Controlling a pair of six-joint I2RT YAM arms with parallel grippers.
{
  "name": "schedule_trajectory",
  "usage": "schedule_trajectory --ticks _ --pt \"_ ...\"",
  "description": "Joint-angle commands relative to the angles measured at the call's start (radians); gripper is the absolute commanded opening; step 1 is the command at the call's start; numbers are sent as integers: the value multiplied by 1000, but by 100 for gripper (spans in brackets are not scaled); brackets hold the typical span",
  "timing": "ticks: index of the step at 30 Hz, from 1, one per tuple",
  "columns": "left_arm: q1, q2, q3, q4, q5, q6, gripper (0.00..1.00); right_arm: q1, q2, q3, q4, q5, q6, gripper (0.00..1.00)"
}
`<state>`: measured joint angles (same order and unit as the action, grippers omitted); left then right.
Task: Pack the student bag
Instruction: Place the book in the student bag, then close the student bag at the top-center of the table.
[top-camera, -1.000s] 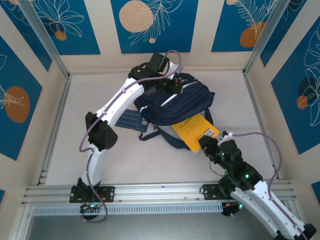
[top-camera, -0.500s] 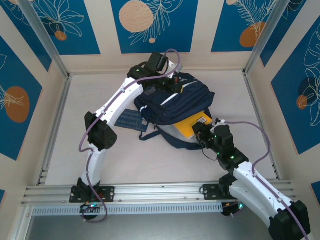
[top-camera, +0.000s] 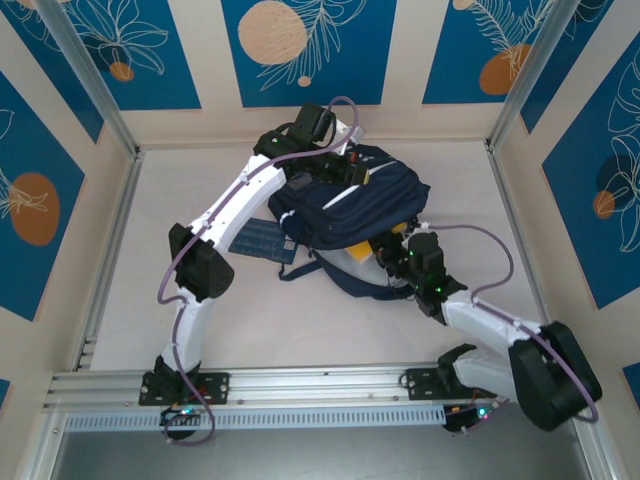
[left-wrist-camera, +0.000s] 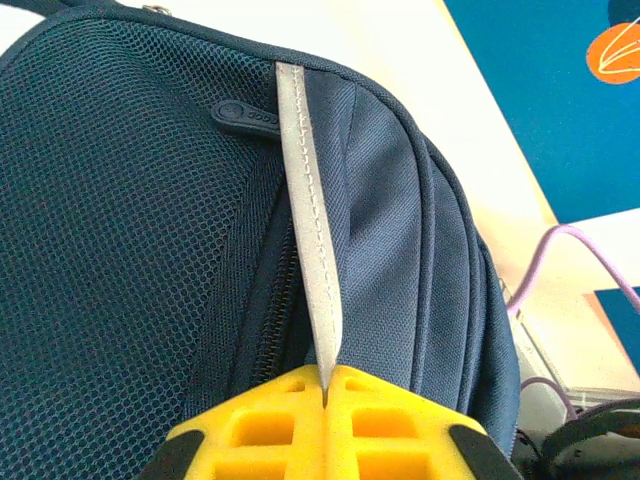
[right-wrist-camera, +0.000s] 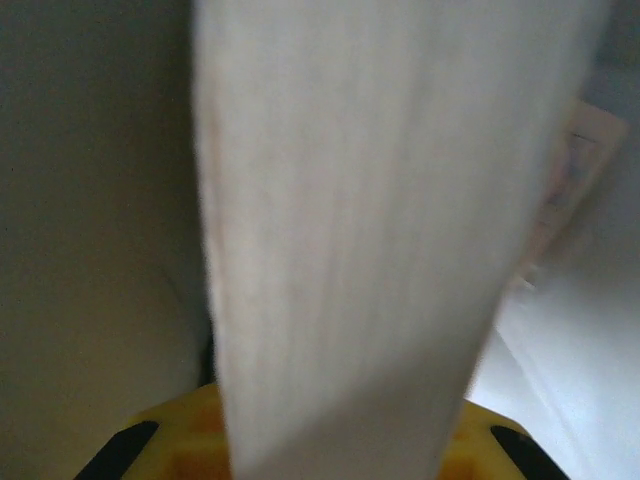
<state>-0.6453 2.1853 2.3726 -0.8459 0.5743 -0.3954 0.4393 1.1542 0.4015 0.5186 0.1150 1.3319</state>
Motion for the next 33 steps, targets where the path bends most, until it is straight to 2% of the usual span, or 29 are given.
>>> schedule_trajectory --ticks 1,5,10,12,14,17,21,25,29,33 --pt "-4 -36 43 105 102 -27 0 14 80 98 187 3 -46 0" --pt "-7 -29 44 125 111 -43 0 49 207 200 155 113 -84 0" --pt "-7 -17 53 147 119 -62 0 52 436 342 192 168 -62 8" --pt "-5 -2 79 136 119 -63 0 47 541 394 225 152 -15 17" --pt "-2 16 104 130 121 -63 0 42 620 431 275 117 13 31" --pt "7 44 140 119 125 -73 0 30 654 444 320 68 16 49" --pt "25 69 179 110 137 -79 0 6 522 377 250 41 -77 72" --pt "37 74 179 91 120 -65 0 -23 319 242 182 21 -145 89" --pt "39 85 174 57 97 -41 0 -50 110 126 63 4 -203 94" --pt "35 88 155 51 95 -40 0 -51 -138 39 -184 53 -245 94"
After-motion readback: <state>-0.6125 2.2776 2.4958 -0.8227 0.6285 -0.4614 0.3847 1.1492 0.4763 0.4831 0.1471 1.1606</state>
